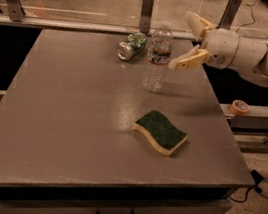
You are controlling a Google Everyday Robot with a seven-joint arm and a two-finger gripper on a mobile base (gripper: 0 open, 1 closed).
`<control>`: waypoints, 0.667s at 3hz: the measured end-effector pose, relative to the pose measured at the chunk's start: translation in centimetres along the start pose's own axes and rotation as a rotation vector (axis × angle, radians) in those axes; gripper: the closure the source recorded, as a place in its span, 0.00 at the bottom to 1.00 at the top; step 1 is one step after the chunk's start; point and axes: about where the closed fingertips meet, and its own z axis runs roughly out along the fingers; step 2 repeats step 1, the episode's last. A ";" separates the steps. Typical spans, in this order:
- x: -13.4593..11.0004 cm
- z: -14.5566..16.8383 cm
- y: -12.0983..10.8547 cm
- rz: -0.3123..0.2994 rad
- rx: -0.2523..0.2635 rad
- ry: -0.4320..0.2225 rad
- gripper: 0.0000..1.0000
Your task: Place water bottle upright
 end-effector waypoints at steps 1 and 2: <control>-4.8 -5.7 -2.2 -0.101 0.160 0.125 0.00; -4.8 -5.7 -2.2 -0.101 0.160 0.125 0.00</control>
Offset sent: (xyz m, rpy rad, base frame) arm 0.0000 0.0000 0.0000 0.0000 0.0000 0.0000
